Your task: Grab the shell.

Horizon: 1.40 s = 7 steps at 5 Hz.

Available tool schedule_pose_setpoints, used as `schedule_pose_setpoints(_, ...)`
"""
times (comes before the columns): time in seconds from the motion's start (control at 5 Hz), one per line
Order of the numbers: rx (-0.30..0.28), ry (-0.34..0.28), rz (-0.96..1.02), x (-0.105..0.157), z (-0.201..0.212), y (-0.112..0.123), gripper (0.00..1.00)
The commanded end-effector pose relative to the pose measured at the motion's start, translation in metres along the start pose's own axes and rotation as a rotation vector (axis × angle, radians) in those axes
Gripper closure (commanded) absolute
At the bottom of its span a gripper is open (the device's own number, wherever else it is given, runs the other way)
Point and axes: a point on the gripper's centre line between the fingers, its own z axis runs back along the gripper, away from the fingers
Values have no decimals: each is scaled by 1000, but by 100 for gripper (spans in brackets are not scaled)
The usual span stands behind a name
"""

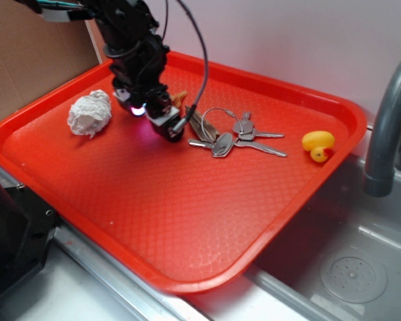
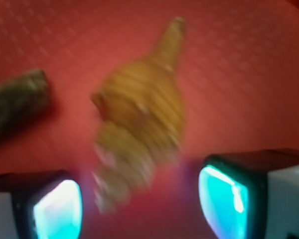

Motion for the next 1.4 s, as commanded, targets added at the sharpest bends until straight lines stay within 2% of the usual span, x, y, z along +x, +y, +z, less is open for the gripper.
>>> schedule_pose_setpoints(0.0, 9, -3, 13, 15, -7, 2, 0)
schedule_pose_setpoints(0.2, 23, -1, 48, 6, 6, 5, 100)
schedule_pose_setpoints(0.4, -20, 4, 72, -6, 30, 4, 100)
schedule_pose_setpoints(0.6, -76, -64, 86, -26, 72, -9, 100)
schedule_pose_setpoints(0.8, -94, -143, 23, -42, 109, -30, 100)
schedule_pose_setpoints(1.0, -90, -193, -16, -57, 144, -52, 100)
schedule_pose_setpoints(1.2, -136, -165, -11, -64, 157, -57, 100)
